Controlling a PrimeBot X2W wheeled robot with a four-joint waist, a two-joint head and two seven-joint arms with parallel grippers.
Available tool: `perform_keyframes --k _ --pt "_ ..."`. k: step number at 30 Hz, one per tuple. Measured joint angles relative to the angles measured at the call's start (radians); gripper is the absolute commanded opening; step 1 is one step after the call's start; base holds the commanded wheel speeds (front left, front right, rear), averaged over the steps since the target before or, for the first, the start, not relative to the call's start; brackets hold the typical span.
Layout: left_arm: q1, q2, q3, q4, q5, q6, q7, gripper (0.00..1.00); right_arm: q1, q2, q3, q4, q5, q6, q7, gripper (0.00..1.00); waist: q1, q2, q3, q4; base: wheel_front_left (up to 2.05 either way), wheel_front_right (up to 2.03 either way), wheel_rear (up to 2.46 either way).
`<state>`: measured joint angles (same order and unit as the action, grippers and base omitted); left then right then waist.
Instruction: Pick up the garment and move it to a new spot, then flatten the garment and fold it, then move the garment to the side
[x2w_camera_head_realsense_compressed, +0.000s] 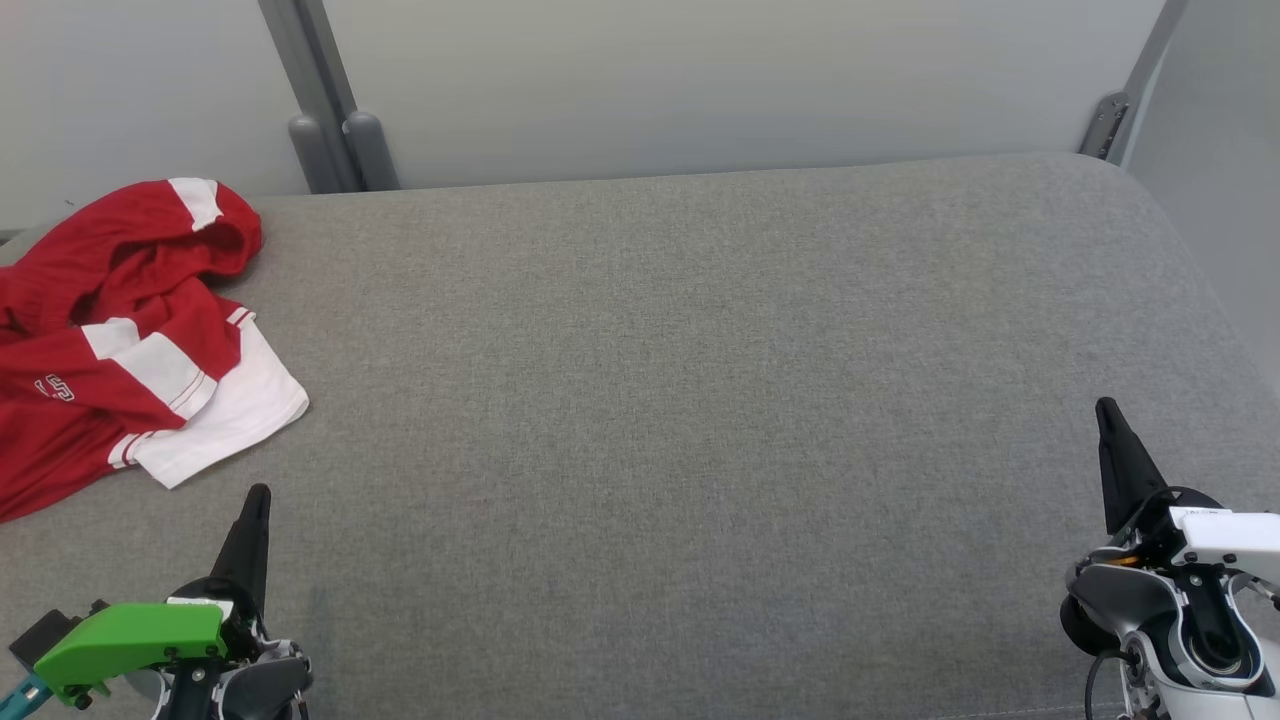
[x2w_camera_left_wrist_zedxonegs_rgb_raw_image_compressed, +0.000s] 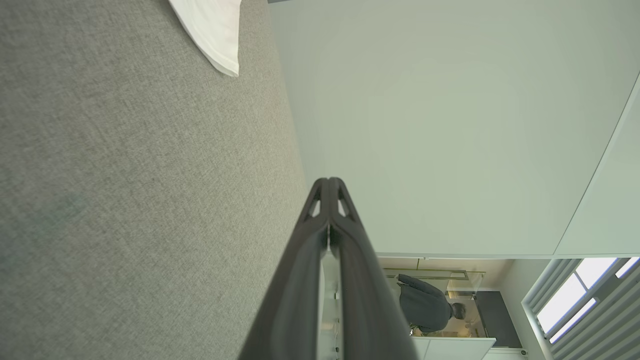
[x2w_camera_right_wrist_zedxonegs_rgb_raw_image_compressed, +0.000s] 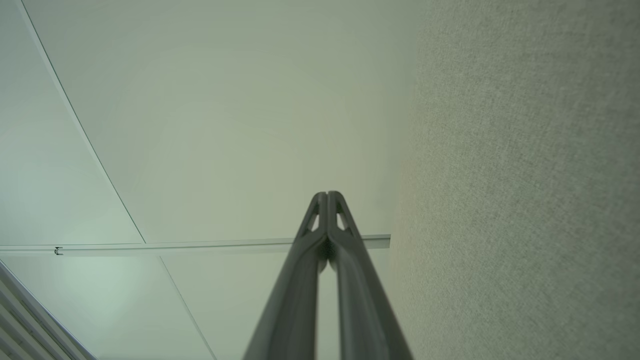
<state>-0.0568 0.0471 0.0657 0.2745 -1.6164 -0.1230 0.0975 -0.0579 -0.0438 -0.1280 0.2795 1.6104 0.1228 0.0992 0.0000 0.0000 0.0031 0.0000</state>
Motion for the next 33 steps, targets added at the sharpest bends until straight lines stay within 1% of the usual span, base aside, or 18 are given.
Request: perform_keyframes --k 33 --pt "0.0 0.0 0.001 0.0 0.0 0.0 0.0 0.0 0.0 0.0 0.0 0.0 0.0 0.0 0.0 0.0 0.0 0.0 0.0 0.0 0.0 0.0 0.0"
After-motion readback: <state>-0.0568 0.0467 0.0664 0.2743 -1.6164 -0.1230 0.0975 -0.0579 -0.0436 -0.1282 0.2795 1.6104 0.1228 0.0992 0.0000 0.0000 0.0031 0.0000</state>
